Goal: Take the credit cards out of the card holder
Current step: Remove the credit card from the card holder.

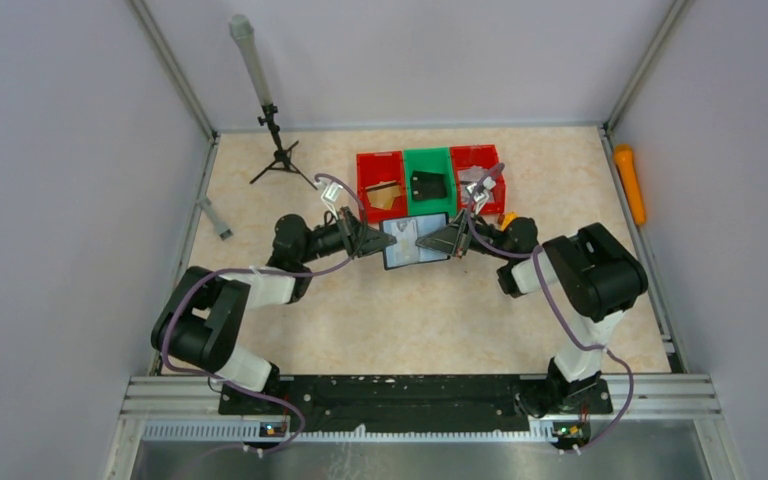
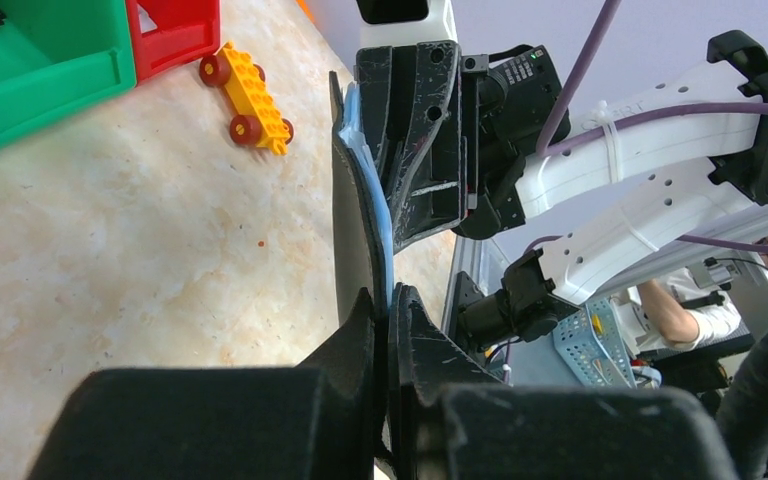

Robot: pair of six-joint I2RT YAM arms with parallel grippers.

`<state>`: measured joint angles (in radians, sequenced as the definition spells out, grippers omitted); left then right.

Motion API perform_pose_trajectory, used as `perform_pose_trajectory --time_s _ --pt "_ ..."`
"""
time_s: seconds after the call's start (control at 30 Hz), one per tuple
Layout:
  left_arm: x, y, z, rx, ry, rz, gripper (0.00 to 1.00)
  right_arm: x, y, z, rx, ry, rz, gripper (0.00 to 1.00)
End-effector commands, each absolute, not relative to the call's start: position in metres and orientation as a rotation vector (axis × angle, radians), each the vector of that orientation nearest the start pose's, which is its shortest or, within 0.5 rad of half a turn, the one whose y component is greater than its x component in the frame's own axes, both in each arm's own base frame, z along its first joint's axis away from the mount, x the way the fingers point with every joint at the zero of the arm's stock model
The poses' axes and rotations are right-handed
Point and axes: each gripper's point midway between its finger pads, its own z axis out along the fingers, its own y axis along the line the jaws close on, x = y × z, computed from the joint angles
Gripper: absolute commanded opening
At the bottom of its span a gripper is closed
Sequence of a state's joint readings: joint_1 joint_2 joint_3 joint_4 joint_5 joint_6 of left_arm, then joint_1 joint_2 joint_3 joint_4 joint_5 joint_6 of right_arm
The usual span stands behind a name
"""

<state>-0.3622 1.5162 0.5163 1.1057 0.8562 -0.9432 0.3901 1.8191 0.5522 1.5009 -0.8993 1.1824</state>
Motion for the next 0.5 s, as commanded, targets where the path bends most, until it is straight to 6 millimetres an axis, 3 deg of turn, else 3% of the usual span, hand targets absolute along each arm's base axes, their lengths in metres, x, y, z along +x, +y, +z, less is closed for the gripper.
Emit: perform_pose_trajectory --time_s 0.0,0.47 --pt "0.2738 -0.2795 0.2131 0.408 1.652 -1.617 0.00 0.2708 0.2914 0.2158 -0.441 1.471 1.799 0.11" --pt "0.2761 -0.2838 0.2071 0.415 1.692 -1.594 0.00 0.2657 0.2951 0.2186 -0.472 1.462 1.809 0.13"
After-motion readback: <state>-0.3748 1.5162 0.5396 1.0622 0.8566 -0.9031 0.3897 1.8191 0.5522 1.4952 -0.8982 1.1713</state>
